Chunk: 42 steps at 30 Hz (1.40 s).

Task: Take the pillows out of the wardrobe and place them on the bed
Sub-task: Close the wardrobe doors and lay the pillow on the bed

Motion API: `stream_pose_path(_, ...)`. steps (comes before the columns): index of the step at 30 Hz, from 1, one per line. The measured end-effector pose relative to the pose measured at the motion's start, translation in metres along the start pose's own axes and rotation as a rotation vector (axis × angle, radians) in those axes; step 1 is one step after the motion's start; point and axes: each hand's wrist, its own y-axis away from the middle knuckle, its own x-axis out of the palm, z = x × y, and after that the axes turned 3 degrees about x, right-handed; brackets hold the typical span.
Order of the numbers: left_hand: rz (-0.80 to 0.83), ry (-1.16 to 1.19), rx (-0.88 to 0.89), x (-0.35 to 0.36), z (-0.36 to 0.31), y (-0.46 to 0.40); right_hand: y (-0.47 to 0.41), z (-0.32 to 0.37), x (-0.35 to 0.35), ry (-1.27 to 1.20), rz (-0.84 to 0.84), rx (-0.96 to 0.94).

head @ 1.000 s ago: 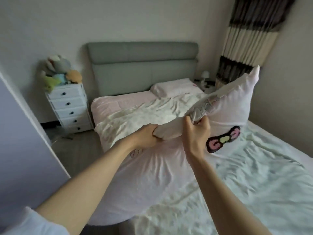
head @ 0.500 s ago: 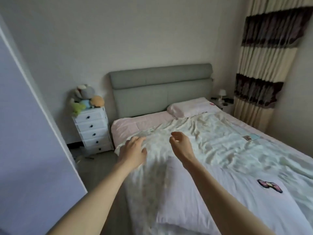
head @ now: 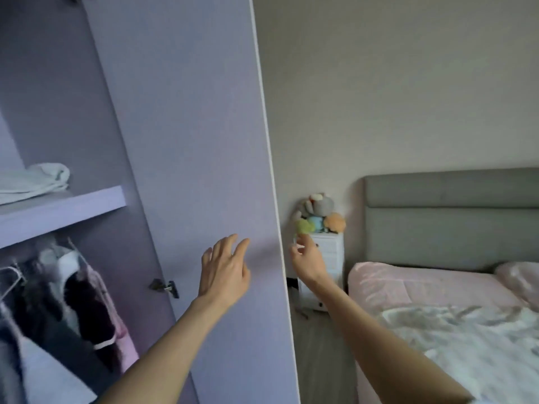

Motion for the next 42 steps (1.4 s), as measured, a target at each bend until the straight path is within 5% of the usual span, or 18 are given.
stream_pose_path(4,0.012,-0.145,-0.084,-0.022,0.047,-0.012,-0.062,0.036,0.05,-0.024,0.044,-0.117)
stream_pose_path(7,-0.007,-0.199,-0.122,-0.036,0.069,-0.004,-0.074,0.042,0.063,-0.113,-0.116,-0.033)
stream_pose_path(11,-0.105,-0.264,-0.053,-0.062,0.078,0.007,-0.046,0.035,0.073,-0.195,-0.258,-0.153)
stream_pose_path(20,-0.381,-0.517,0.274,-0.141,0.082,0.038,0.076,0.063,0.123,-0.335,0.343,-0.717)
stream_pose_path(25,-0.168,-0.844,-0.014,-0.19,0.146,0.098,0.113,0.11,0.2,-0.032,0.679,-0.852)
stream_pose_path(29,0.284,-1.025,-0.356,-0.229,0.18,0.12,0.127,0.159,0.256,0.222,0.884,-0.8)
stream_pose_path(32,0.475,-1.044,-0.549,-0.232,0.193,0.111,0.131,0.183,0.278,0.447,0.998,-0.751)
stream_pose_path(39,0.603,-0.976,-0.821,-0.229,0.219,0.094,0.144,0.163,0.268,0.594,1.064,-0.771)
stream_pose_path(42,0.516,-0.839,-0.846,-0.232,0.216,0.094,0.135,0.152,0.253,0.558,1.005,-0.749)
